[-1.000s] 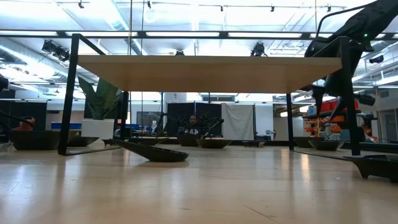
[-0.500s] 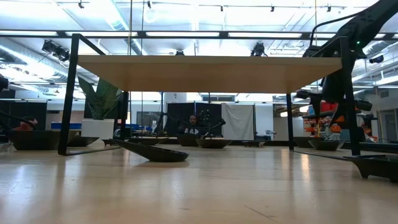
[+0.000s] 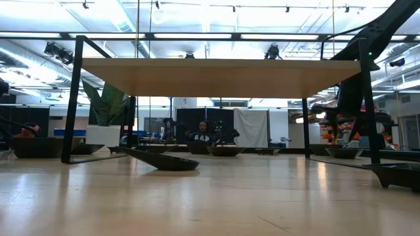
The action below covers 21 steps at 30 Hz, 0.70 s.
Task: Pick & Place Mini shaped plates
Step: Put the distorted square plate on the shelf
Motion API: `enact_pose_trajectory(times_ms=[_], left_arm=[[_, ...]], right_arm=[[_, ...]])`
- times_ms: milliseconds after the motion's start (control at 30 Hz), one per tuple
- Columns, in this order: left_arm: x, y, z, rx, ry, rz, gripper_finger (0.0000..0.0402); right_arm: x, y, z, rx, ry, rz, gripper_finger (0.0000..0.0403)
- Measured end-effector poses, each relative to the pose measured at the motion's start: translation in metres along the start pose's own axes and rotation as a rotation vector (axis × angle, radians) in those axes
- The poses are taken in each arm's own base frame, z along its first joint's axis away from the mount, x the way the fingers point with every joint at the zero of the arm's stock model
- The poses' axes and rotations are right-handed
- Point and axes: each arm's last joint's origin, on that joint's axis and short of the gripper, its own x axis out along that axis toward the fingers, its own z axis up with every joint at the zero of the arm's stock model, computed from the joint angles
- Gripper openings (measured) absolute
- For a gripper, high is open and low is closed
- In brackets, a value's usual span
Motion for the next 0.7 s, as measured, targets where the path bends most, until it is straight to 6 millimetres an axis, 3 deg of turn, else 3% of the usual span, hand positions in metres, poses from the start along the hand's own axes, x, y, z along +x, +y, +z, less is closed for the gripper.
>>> enact_pose_trajectory(times_ms=[700], left_arm=[[0.000, 0.000, 0.000, 0.000, 0.000, 0.000, 0.0018]], right_arm=[[0.016, 0.004, -0.003, 0.172, 0.013, -0.031, 0.0151]])
